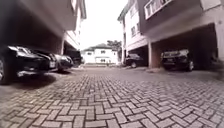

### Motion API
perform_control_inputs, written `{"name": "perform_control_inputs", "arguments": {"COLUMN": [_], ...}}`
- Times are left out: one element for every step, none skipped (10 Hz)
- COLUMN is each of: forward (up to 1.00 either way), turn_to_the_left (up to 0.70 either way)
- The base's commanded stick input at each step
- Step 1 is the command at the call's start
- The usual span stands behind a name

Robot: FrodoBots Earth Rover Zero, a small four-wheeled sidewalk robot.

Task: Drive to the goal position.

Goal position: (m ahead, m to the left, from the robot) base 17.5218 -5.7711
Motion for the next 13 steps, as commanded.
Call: {"name": "perform_control_inputs", "arguments": {"forward": [0.69, 0.69, 0.69, 0.69, 0.69, 0.69, 0.69, 0.69, 0.69, 0.69, 0.69, 0.69, 0.69], "turn_to_the_left": [0.03, 0.03, 0.03, 0.03, 0.03, 0.03, 0.03, 0.03, 0.03, 0.03, 0.03, 0.03, 0.03]}}
